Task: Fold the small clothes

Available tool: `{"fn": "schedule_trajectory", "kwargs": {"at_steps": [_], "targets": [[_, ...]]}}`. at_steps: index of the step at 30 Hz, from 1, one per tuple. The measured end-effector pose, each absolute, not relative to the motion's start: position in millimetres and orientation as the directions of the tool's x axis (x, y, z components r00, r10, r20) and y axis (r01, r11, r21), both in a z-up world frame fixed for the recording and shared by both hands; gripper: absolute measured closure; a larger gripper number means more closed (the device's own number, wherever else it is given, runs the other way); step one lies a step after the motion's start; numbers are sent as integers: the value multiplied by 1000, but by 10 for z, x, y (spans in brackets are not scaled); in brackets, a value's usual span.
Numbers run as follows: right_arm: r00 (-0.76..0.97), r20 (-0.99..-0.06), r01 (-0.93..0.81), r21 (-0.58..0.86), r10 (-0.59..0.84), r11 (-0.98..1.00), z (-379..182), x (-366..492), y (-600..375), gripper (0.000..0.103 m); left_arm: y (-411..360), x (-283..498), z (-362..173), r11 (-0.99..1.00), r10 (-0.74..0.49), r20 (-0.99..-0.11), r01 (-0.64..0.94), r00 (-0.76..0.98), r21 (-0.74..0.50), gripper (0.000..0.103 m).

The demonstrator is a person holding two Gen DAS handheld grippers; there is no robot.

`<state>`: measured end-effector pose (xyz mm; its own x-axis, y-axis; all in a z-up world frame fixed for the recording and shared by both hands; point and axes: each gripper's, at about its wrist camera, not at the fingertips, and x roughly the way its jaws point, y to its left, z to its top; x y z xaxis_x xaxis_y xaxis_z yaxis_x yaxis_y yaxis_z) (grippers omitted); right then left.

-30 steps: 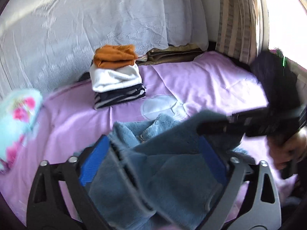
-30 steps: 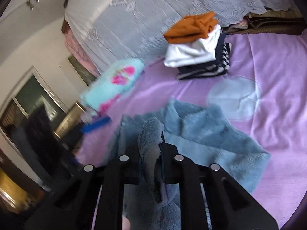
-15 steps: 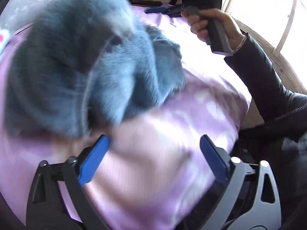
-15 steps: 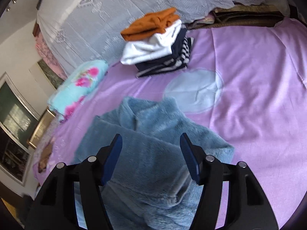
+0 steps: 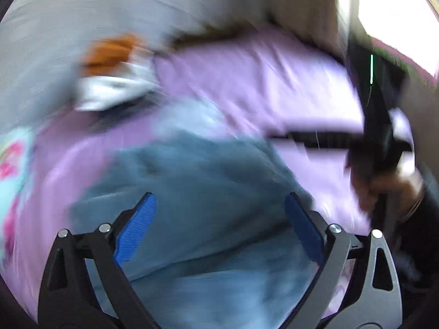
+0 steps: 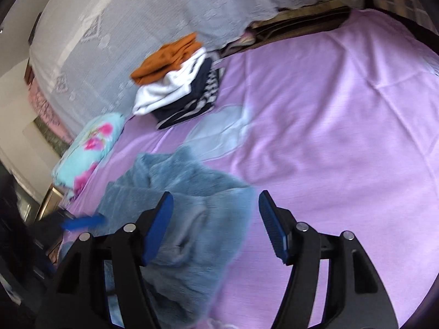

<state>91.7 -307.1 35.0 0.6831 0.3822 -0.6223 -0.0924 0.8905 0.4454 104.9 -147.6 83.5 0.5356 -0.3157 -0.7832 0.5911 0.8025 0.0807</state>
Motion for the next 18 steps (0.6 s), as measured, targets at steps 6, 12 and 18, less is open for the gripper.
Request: {"fn": "schedule_trajectory", "kwargs": {"at_steps": [6,12,18], "targets": [[676,-609,-139,445,413,885,315,832,-3141,36,-1777,1472,155,847,-260,-848,531,462,30,17],[620,-591,-295,435,517,851,372,790,-2603,36,-626,1611,555,866,-478,-748,392,461,-312,95],[524,-684,-432,302,508,850,247,892,-1669,36,922,1280,909,951,-283,-678,106,678,-290,95]]}}
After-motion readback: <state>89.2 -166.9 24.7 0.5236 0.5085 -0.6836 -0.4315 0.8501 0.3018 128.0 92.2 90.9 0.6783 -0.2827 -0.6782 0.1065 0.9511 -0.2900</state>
